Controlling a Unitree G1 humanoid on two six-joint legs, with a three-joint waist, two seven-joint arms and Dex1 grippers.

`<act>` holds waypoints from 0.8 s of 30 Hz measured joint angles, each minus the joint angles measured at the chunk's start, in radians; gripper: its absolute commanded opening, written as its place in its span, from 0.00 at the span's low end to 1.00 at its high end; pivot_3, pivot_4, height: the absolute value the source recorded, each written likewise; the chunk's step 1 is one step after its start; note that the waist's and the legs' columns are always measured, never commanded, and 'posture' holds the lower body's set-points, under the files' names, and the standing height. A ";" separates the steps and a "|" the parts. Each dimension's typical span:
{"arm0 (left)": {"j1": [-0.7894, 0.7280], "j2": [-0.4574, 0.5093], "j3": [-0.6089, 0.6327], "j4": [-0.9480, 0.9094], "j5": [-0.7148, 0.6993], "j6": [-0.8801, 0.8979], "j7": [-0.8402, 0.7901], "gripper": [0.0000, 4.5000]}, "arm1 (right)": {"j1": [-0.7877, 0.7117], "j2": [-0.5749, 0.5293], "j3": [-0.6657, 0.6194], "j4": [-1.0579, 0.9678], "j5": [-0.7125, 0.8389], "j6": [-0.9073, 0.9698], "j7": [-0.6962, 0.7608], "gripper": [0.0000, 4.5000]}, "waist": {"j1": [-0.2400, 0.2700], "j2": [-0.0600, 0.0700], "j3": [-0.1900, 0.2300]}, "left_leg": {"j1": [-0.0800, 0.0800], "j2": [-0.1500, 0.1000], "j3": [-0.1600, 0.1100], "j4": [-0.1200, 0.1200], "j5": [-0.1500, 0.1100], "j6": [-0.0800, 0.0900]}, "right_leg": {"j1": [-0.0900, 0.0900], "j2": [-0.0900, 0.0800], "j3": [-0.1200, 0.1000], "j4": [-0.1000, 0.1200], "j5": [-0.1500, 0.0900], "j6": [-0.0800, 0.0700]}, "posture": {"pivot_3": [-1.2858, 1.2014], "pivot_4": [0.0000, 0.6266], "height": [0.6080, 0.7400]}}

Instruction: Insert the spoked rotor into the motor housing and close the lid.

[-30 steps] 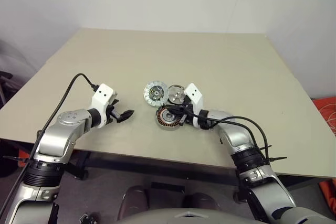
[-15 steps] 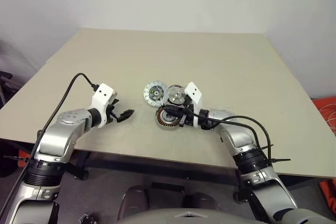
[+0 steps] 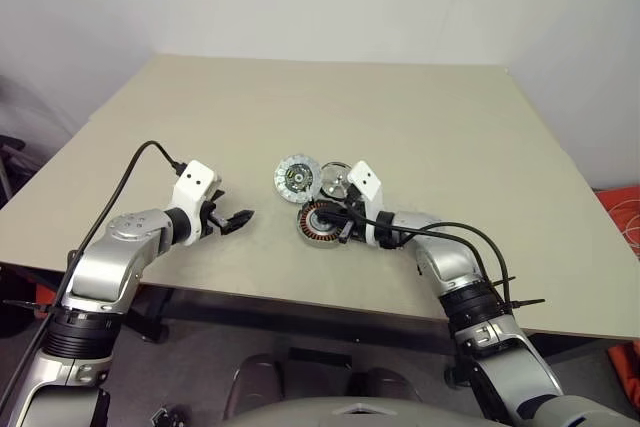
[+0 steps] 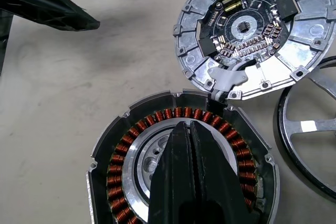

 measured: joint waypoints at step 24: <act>0.013 0.011 0.022 0.001 -0.001 0.000 0.004 1.00 | -0.029 0.010 0.021 0.071 -0.019 -0.025 -0.040 0.01 | 0.001 -0.001 0.000 | 0.014 -0.001 0.000 0.000 0.000 0.000 | 0.012 0.000 0.003 -0.001 -0.003 0.005 | 0.52 0.00 1.00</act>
